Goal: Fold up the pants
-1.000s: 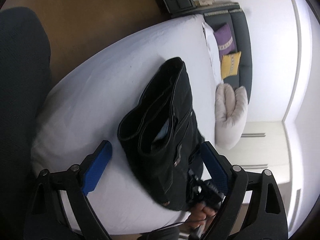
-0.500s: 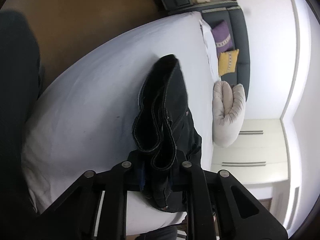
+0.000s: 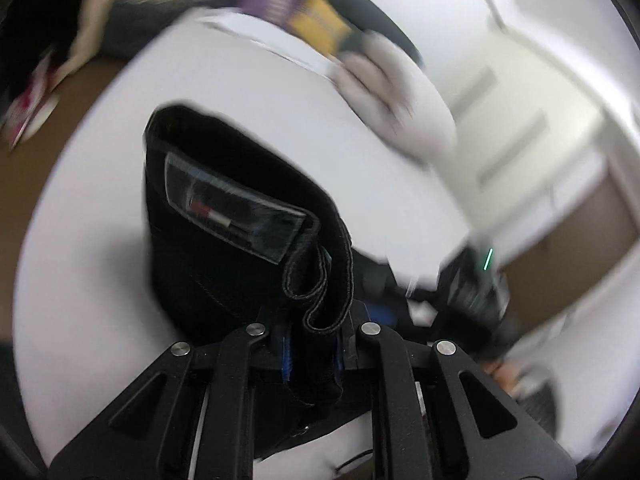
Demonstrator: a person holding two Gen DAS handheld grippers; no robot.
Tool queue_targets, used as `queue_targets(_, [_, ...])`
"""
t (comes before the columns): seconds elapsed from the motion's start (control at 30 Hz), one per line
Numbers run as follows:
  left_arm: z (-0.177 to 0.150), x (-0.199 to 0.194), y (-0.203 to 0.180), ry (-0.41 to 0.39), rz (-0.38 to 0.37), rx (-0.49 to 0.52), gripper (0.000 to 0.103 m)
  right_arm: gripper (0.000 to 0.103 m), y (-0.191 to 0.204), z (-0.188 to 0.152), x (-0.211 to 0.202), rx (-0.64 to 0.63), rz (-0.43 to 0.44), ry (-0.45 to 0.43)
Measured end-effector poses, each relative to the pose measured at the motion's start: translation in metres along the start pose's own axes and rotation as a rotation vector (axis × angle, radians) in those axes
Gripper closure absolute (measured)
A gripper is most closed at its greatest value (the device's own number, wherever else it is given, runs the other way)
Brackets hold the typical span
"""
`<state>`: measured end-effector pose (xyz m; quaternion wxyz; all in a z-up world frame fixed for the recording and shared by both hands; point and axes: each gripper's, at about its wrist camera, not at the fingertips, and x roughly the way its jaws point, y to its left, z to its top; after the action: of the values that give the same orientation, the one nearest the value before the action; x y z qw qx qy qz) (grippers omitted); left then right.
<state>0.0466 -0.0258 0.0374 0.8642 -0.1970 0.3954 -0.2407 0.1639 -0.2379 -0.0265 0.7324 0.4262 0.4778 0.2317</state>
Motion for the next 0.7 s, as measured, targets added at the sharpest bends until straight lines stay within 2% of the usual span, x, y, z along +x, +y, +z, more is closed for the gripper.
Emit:
queue_targets(0.03, [-0.007, 0.015, -0.016, 0.025, 0.011, 0.066, 0.09, 0.017, 0.003, 0.004, -0.009, -0.003, 0.041, 0.004])
queue_targets(0.1, [-0.022, 0.039, -0.032, 0.074, 0.028, 0.136, 0.09, 0.014, 0.005, 0.008, -0.02, -0.002, 0.107, 0.014])
queue_targets(0.13, [-0.029, 0.05, -0.037, 0.102, 0.041, 0.163, 0.09, 0.009, 0.003, 0.007, -0.024, 0.003, 0.129, 0.021])
queue_targets(0.2, [-0.04, 0.061, -0.048, 0.127, 0.08, 0.24, 0.09, 0.008, -0.002, 0.008, -0.026, 0.014, 0.161, 0.034])
queue_targets(0.37, [-0.053, 0.071, -0.068, 0.14, 0.142, 0.381, 0.09, 0.008, -0.002, 0.009, -0.008, 0.016, 0.11, 0.079])
queue_targets(0.53, [-0.081, 0.085, -0.088, 0.177, 0.172, 0.492, 0.09, 0.008, 0.01, 0.015, 0.0, -0.058, 0.108, 0.134])
queue_targets(0.57, [-0.084, 0.09, -0.091, 0.182, 0.172, 0.505, 0.09, 0.01, 0.014, 0.016, 0.0, -0.081, 0.096, 0.138])
queue_targets(0.6, [-0.087, 0.093, -0.095, 0.186, 0.173, 0.522, 0.09, 0.016, 0.017, 0.016, 0.002, -0.107, 0.069, 0.146])
queue_targets(0.63, [-0.089, 0.096, -0.098, 0.189, 0.172, 0.531, 0.09, 0.028, 0.018, 0.017, 0.007, -0.129, 0.033, 0.17])
queue_targets(0.67, [-0.092, 0.099, -0.101, 0.194, 0.169, 0.537, 0.09, 0.035, 0.017, 0.016, 0.01, -0.136, 0.006, 0.192])
queue_targets(0.7, [-0.093, 0.101, -0.102, 0.198, 0.169, 0.541, 0.09, 0.05, 0.013, 0.016, 0.012, -0.138, -0.024, 0.204])
